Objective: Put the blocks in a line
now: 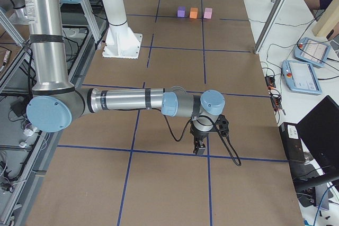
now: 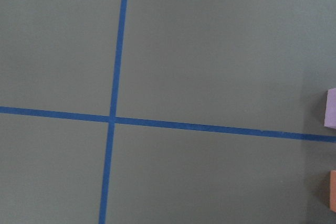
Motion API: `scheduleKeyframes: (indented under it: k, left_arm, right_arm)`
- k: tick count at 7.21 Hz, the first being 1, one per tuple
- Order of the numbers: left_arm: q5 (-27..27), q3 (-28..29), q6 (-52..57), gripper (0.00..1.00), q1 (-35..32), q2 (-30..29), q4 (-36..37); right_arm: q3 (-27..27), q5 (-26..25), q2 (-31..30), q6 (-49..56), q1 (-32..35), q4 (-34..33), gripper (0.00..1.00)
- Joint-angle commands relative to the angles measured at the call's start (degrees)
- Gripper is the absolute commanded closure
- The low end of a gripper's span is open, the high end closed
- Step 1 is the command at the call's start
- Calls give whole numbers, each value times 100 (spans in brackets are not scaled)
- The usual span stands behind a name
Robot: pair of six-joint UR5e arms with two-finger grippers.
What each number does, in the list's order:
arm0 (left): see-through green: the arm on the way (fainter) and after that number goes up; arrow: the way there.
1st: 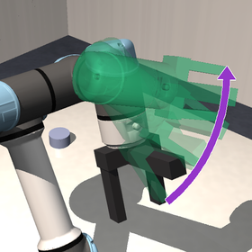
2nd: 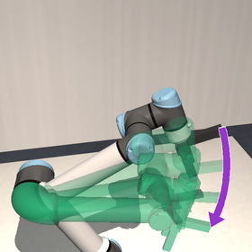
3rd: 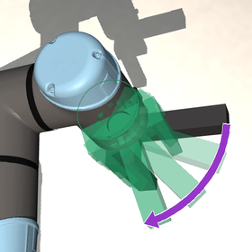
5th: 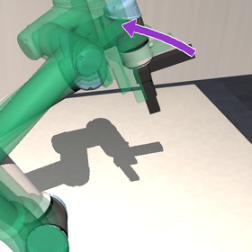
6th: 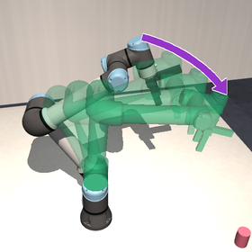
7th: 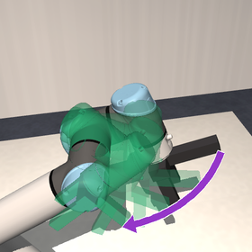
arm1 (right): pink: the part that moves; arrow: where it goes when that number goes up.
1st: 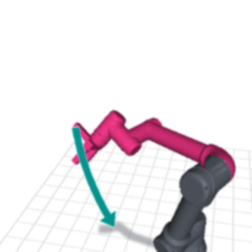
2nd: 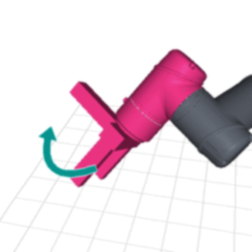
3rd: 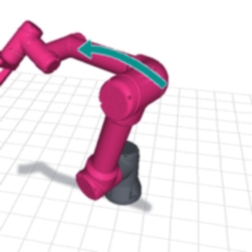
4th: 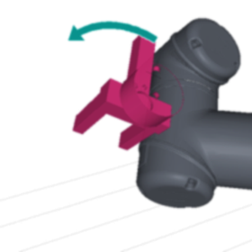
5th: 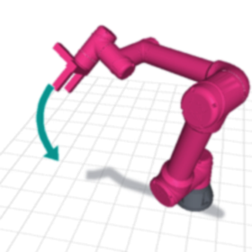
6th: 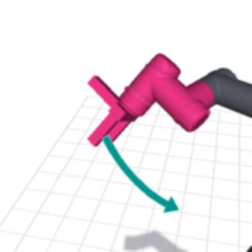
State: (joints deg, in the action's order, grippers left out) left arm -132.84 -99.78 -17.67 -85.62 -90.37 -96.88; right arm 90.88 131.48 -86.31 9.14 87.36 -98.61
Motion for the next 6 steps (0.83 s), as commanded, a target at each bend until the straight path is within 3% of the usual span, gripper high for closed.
scheduleKeyframes:
  k: [1,6]
  left_arm:
    - [12,135,842,0,-385,185,90]
    - [12,205,861,0,-377,415,82]
  right_arm:
    - [0,0,0,0,0,0,0]
    - [0,0,0,0,0,0,0]
